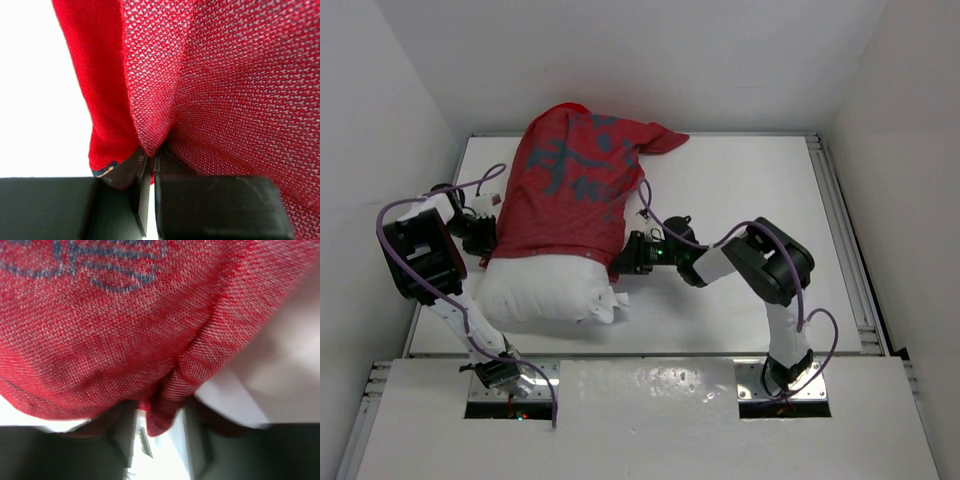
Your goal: Put the pillow into the pillowcase
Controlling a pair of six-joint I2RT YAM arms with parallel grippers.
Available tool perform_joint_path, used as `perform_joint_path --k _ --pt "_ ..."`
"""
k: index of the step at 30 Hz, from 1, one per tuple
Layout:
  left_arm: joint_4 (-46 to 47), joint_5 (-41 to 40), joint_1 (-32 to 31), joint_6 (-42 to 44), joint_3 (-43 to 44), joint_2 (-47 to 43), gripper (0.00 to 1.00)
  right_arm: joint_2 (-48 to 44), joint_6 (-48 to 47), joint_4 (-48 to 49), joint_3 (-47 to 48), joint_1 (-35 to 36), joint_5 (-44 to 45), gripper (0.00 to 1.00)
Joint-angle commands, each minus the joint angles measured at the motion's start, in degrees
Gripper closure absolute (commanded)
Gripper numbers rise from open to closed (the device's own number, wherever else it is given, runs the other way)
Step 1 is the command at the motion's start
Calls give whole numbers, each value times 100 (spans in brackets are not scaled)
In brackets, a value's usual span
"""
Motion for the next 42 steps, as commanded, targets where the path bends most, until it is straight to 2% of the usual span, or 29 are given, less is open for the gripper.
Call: perform_joint_path --k 1,2,3,6,8,9,10,11,12,13,14,16,19,22,24,27,28,30,32,33,34,37,40,42 --pt "-176 21 87 120 -27 -225 100 191 588 1017 406 89 -464 63" --pt "-211 48 88 120 -9 -225 100 174 677 1071 407 90 -509 76" --pt "-325 109 105 181 8 -260 100 0 835 1098 337 55 -536 99" --pt "-1088 600 245 444 367 -313 100 -904 1336 1133 38 -147 -721 100" --pt "-1963 1285 386 750 1253 -383 100 -1546 1696 1116 185 -489 -913 100" --pt "-2222 1522 465 779 1622 -392 100 -2175 1941 837 378 -656 -931 100" --pt "-2407 1812 483 770 2504 -401 100 -2451 1970 347 641 -979 -879 100" --pt "-2644 1875 483 596 3018 -357 100 -2680 1553 -336 1479 -1157 -818 100" --pt "-2655 1911 466 359 3432 -348 100 -2987 1113 -2109 2027 -1280 -713 100" --pt "-2655 1989 457 226 4245 -348 100 -3086 683 -2858 2511 -1464 -320 100" --pt "-2655 2016 439 -10 4645 -322 100 -3165 304 -3353 3299 -1544 -108 100" --pt "-2646 2095 360 -205 5644 -304 100 -3254 159 -3718 3780 -1868 140 100" --pt "-2401 2034 141 -494 6134 -435 100 -2948 1062 -3789 4694 -2413 97 100" --pt "-1771 2394 96 -757 6231 -742 100 -2640 1758 -3815 5457 -2748 158 100" --pt "-1304 2491 131 -1013 6187 -901 100 -2499 1742 -4129 5810 -2846 394 100" --pt "-40 2543 219 -2038 6161 -1270 100 -2191 1435 -4577 6706 -3012 614 100" --pt "738 2561 246 -2330 6161 -1445 100 -2112 1382 -4649 7222 -3048 650 100" --pt "1603 2614 386 -2936 6204 -1595 100 -1866 1294 -4887 7813 -3223 764 100" --pt "3330 2719 622 -4338 6309 -1789 100 -1725 1258 -4983 8735 -3451 922 100" --pt "3339 2728 719 -4676 6345 -1789 100 -1759 1258 -4905 8739 -3522 958 100" --pt "4157 2755 799 -4992 6389 -1859 100 -1847 1197 -4792 8730 -3575 1019 100" --pt "5068 2650 1001 -5601 6687 -1903 100 -2522 655 -4439 8134 -3690 1204 100" --pt "5123 2675 993 -5681 6671 -2017 100 -3235 31 -4343 7291 -3664 1196 100" --pt "5071 2843 906 -5681 6084 -2175 100 -3507 -417 -4543 6773 -3594 1169 100"
